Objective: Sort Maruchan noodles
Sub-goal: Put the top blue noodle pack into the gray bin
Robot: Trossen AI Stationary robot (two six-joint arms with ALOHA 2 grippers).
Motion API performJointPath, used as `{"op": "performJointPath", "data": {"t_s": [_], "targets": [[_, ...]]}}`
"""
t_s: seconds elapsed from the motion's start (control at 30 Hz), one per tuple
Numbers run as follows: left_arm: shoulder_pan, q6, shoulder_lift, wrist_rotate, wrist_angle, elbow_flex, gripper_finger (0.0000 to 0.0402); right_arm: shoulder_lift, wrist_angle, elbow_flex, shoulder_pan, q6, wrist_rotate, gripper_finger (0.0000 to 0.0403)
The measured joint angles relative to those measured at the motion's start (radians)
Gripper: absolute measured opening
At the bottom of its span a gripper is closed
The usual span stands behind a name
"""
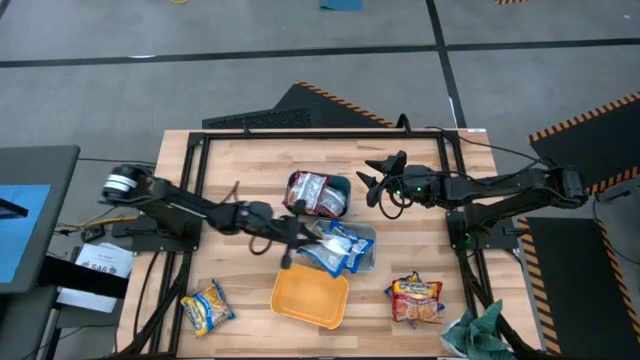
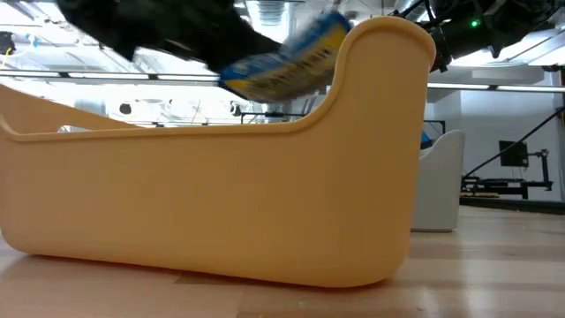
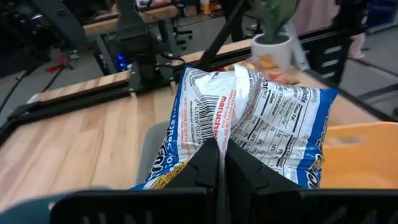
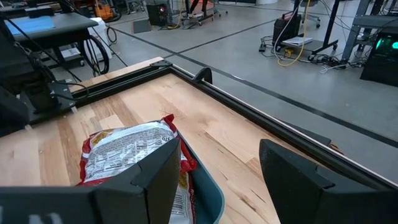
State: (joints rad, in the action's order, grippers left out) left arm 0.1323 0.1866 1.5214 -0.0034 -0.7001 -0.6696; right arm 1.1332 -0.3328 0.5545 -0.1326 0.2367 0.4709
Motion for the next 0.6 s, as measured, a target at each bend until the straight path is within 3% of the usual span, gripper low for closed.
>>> {"op": "performJointPath", "data": {"t_s": [0.17, 0.3, 0.6], "targets": [[-0.032, 0.019, 0.146, -0.011, 0.012, -0.119, 0.0, 0.0, 0.002, 0.0, 0.0, 0.0, 0.0, 0.024], [-0.052, 0.017, 0.233, -0.107, 0.029, -0.176, 0.0, 0.0, 0.003, 0.0, 0.0, -0.001, 0.0, 0.024], [-0.08, -0.083, 0.293, -0.142, 0.167, -0.19, 0.0, 0.0, 0.003, 0.0, 0.0, -0.002, 0.0, 0.024]]}}
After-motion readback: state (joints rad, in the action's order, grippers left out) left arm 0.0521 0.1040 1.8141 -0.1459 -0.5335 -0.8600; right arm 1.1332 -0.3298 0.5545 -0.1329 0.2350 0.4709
